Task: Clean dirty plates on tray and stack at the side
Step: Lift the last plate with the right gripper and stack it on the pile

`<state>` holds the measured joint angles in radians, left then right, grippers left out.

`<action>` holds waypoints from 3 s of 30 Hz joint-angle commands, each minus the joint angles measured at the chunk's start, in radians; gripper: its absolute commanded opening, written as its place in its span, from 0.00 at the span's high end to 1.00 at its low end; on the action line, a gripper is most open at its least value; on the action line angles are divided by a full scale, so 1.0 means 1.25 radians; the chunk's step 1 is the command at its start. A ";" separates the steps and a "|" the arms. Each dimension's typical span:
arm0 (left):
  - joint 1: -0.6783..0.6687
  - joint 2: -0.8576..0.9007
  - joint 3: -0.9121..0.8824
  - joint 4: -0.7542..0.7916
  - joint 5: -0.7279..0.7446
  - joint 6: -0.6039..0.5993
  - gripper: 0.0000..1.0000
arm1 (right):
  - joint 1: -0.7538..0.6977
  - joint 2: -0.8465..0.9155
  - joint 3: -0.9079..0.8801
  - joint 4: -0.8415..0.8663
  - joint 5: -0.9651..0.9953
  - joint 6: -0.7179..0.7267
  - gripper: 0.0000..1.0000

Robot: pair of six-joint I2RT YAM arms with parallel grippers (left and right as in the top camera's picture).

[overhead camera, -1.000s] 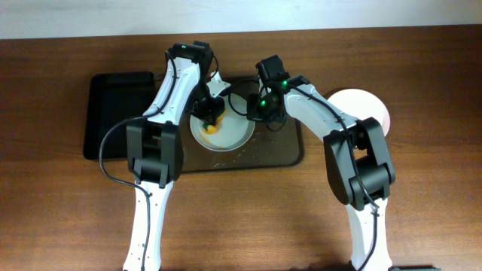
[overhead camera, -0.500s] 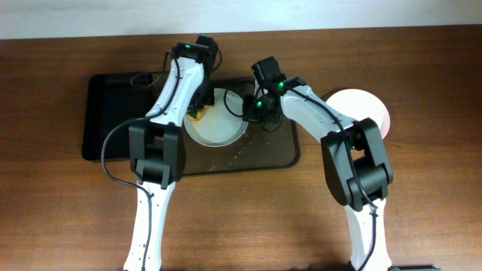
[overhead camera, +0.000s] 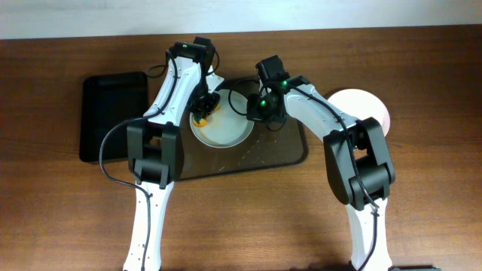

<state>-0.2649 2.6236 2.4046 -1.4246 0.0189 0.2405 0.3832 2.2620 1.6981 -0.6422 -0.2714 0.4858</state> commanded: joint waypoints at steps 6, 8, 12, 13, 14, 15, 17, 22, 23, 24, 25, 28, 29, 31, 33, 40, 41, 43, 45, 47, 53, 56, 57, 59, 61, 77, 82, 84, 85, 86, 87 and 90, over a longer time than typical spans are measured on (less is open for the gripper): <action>0.077 0.076 0.265 -0.128 0.393 0.043 0.99 | 0.002 0.015 -0.003 -0.020 0.004 -0.017 0.96; 0.137 0.076 0.361 -0.149 0.519 0.034 0.99 | 0.001 0.014 -0.003 -0.025 -0.012 -0.025 0.96; 0.244 0.076 0.408 -0.155 0.547 -0.075 1.00 | 0.002 -0.098 -0.003 -0.079 0.014 -0.138 0.96; 0.245 0.076 0.408 -0.155 0.544 -0.075 0.99 | 0.002 -0.130 -0.003 -0.104 0.070 -0.137 0.96; 0.243 0.076 0.408 -0.154 0.531 -0.075 0.99 | 0.003 -0.158 -0.003 -0.128 0.124 -0.136 0.96; 0.237 0.076 0.408 -0.154 0.499 -0.075 0.99 | 0.006 -0.208 -0.003 -0.168 0.220 -0.125 0.96; 0.224 0.076 0.408 -0.154 0.468 -0.075 0.99 | 0.031 -0.280 -0.003 -0.220 0.389 -0.103 0.96; 0.207 0.076 0.408 -0.145 0.466 -0.075 1.00 | 0.237 -0.339 -0.003 -0.293 0.953 -0.003 0.96; 0.207 0.077 0.408 -0.142 0.466 -0.075 1.00 | 0.315 -0.339 -0.003 -0.294 1.115 0.002 0.96; 0.207 0.077 0.408 -0.142 0.466 -0.075 1.00 | 0.343 -0.339 -0.003 -0.294 1.176 0.002 0.96; 0.207 0.077 0.408 -0.142 0.465 -0.075 1.00 | 0.375 -0.339 -0.003 -0.291 1.238 0.002 0.96; 0.204 0.077 0.404 -0.143 0.445 -0.075 0.99 | 0.422 -0.339 -0.003 -0.291 1.329 0.002 0.96; 0.203 0.077 0.404 -0.143 0.445 -0.075 0.99 | 0.426 -0.339 -0.003 -0.292 1.332 0.002 0.96; 0.201 0.077 0.403 -0.143 0.445 -0.075 1.00 | 0.426 -0.339 -0.003 -0.292 1.332 0.002 0.96; 0.201 0.077 0.402 -0.143 0.445 -0.075 0.99 | 0.425 -0.339 -0.003 -0.292 1.321 0.023 0.96; 0.201 0.077 0.402 -0.143 0.423 -0.075 1.00 | 0.066 -0.412 -0.003 -0.298 0.479 -0.027 0.96; 0.201 0.077 0.402 -0.142 0.423 -0.075 1.00 | -0.031 -0.413 -0.003 -0.318 0.374 -0.029 0.96; 0.201 0.077 0.402 -0.143 0.405 -0.075 1.00 | -0.232 -0.413 -0.003 -0.392 0.273 -0.029 0.96; 0.201 0.077 0.402 -0.140 0.403 -0.075 0.99 | -0.356 -0.412 -0.010 -0.429 0.270 -0.039 0.96; 0.201 0.077 0.402 -0.129 0.403 -0.075 1.00 | -0.476 -0.403 -0.070 -0.385 0.266 -0.044 0.96; 0.201 0.077 0.402 -0.124 0.403 -0.075 0.99 | -0.523 -0.386 -0.286 -0.121 0.289 -0.005 0.96; 0.201 0.077 0.402 -0.124 0.403 -0.075 1.00 | -0.523 -0.366 -0.331 -0.074 0.290 0.005 0.96; 0.201 0.077 0.402 -0.124 0.403 -0.075 1.00 | -0.523 -0.360 -0.332 -0.066 0.289 0.005 0.96; 0.201 0.077 0.402 -0.124 0.403 -0.075 1.00 | -0.523 -0.352 -0.332 -0.038 0.272 0.003 0.45; 0.201 0.077 0.402 -0.124 0.403 -0.075 1.00 | -0.519 -0.354 -0.301 -0.034 0.173 -0.060 0.30; 0.136 0.077 0.402 -0.090 0.238 -0.166 0.99 | -0.150 -0.157 -0.197 -0.007 0.107 -0.294 0.59; 0.133 0.077 0.402 -0.088 0.238 -0.166 1.00 | -0.150 -0.139 -0.199 -0.001 0.172 -0.283 0.67; 0.133 0.077 0.402 -0.088 0.238 -0.166 1.00 | -0.150 -0.139 -0.199 -0.013 0.170 -0.277 0.91; 0.133 0.077 0.402 -0.089 0.238 -0.166 1.00 | -0.150 -0.139 -0.199 -0.017 0.171 -0.266 0.96; 0.133 0.077 0.402 -0.088 0.238 -0.166 1.00 | -0.150 -0.139 -0.199 -0.020 0.170 -0.251 0.96; 0.133 0.077 0.402 -0.088 0.238 -0.166 0.99 | -0.150 -0.139 -0.199 -0.028 0.171 -0.229 0.96; 0.133 0.077 0.402 -0.088 0.238 -0.166 0.99 | -0.150 -0.139 -0.199 -0.065 0.170 -0.124 0.96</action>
<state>-0.0971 2.7243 2.8979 -1.5364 0.3237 0.0467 0.1898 2.0750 1.4509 -0.6968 -0.0731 0.2218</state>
